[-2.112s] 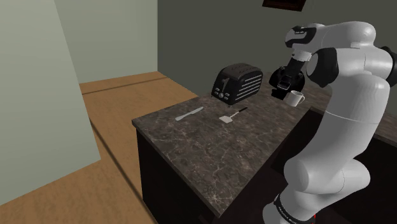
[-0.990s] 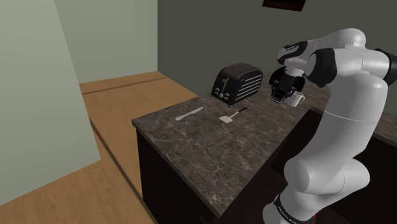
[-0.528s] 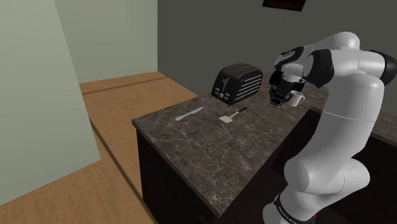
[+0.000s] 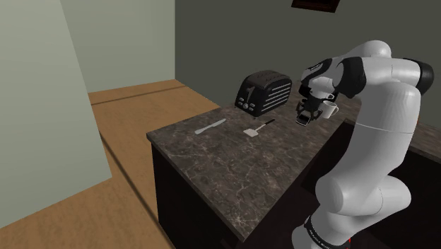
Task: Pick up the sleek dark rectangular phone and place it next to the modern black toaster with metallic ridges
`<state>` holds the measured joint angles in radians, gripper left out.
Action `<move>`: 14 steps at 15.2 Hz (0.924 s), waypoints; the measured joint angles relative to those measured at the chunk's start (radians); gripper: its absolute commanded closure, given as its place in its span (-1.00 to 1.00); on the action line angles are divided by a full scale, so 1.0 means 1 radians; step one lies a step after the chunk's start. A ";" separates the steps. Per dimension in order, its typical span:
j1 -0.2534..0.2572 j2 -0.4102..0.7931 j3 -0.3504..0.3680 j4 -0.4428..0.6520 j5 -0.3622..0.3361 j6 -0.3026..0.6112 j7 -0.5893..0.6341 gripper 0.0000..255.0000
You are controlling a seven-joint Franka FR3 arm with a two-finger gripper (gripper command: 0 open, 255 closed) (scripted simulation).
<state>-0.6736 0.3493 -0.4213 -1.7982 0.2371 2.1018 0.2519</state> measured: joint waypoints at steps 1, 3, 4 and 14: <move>-0.002 0.009 0.002 -0.003 0.005 0.010 -0.004 1.00; -0.003 0.018 0.005 -0.018 0.012 0.034 -0.010 1.00; -0.003 0.022 0.006 -0.022 0.014 0.042 -0.011 1.00; -0.005 0.030 0.008 -0.022 0.018 0.050 -0.014 -1.00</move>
<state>-0.6785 0.3794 -0.4135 -1.8206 0.2555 2.1517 0.2382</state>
